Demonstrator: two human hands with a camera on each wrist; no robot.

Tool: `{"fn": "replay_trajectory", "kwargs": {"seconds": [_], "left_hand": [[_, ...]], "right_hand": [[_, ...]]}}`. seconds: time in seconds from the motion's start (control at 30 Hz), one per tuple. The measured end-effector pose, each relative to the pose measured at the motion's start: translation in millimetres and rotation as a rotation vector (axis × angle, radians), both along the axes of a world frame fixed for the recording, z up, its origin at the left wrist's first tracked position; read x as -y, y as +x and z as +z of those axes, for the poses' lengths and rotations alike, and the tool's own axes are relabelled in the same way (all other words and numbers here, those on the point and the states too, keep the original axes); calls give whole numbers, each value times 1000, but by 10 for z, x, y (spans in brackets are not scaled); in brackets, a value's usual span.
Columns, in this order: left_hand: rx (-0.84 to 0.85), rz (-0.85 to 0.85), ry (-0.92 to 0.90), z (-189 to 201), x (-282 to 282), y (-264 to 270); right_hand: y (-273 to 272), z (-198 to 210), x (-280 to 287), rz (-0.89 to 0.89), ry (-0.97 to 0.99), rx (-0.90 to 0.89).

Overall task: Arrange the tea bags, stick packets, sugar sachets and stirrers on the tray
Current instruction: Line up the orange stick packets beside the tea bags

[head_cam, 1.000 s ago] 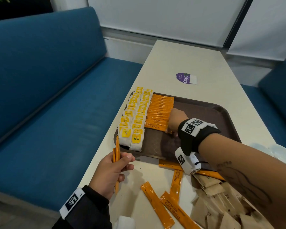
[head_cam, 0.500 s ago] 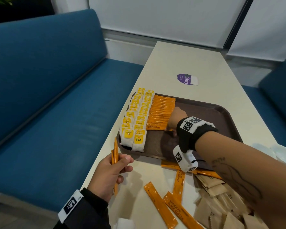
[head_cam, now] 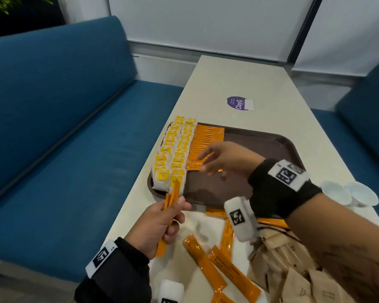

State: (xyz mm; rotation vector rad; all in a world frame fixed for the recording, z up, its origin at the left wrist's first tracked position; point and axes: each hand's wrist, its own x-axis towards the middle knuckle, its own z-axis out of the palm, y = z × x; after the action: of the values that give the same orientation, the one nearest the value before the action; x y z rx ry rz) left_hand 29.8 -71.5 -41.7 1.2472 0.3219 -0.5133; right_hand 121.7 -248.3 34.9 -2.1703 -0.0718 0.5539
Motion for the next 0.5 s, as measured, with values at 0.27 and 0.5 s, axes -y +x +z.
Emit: {"fn": "replay_trajectory", "kwargs": {"seconds": [0.27, 0.5], "left_hand": [[177, -168, 180, 106, 265, -106], [224, -188, 245, 89, 304, -118]], "right_hand": [[-749, -228, -45, -77, 208, 16], [-887, -339, 174, -316, 431, 26]]}}
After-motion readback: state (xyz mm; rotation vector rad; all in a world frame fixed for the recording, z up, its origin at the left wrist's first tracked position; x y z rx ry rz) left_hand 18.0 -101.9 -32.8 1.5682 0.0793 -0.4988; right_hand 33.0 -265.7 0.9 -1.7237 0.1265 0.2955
